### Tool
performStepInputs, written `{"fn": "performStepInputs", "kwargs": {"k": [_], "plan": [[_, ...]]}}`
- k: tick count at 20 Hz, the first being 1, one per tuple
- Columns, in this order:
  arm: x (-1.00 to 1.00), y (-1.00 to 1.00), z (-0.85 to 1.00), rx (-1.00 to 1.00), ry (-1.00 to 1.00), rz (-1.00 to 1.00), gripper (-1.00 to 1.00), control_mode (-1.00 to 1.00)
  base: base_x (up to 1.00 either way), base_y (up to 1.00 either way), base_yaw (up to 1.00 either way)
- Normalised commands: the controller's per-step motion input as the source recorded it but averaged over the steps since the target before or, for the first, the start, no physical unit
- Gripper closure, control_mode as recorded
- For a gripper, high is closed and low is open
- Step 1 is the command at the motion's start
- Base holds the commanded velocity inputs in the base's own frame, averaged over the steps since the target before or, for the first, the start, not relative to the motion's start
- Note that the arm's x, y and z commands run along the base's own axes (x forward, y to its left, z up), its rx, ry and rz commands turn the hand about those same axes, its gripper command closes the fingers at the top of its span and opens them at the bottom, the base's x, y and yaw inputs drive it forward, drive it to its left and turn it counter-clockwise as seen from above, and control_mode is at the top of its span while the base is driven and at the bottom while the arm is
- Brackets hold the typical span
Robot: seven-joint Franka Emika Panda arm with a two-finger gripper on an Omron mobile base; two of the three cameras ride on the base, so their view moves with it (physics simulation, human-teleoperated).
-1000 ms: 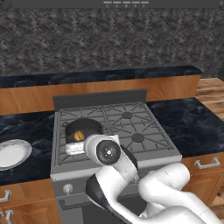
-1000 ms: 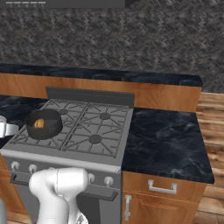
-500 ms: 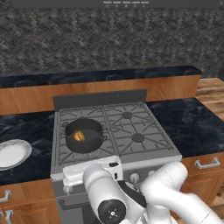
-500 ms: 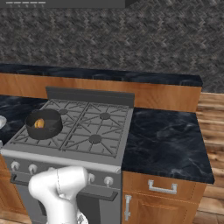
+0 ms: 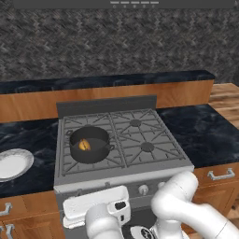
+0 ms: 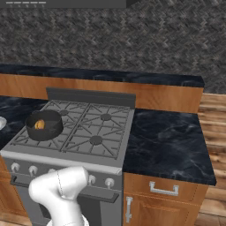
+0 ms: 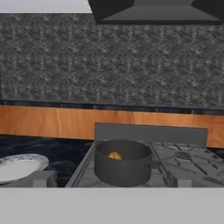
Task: Retrieve the frozen meat and place it in the pot on a burner. Then turn the burner on.
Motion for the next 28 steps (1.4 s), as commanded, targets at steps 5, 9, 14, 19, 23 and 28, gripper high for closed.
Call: {"fn": "performStepInputs", "kwargs": {"k": [5, 9, 14, 19, 23, 28], "plan": [[-0.01, 0.00, -0.61, 0.00, -0.16, 0.00, -1.00, -1.00, 0.00, 0.00, 0.00], [0.00, 0.00, -0.67, 0.00, -0.16, 0.00, -1.00, -1.00, 0.00, 0.00, 0.00], [0.01, 0.00, -0.64, 0.00, -0.15, 0.00, -1.00, -1.00, 0.00, 0.00, 0.00], [0.20, 0.00, -0.51, 0.03, -0.08, 0.00, -1.00, -1.00, 0.00, 0.00, 0.00], [0.24, 0.02, -0.28, 0.05, 0.00, 0.00, -1.00, -1.00, 0.00, 0.00, 0.00], [0.23, 0.19, -0.21, 0.05, 0.03, 0.00, -1.00, -1.00, 0.00, 0.00, 0.00]]}}
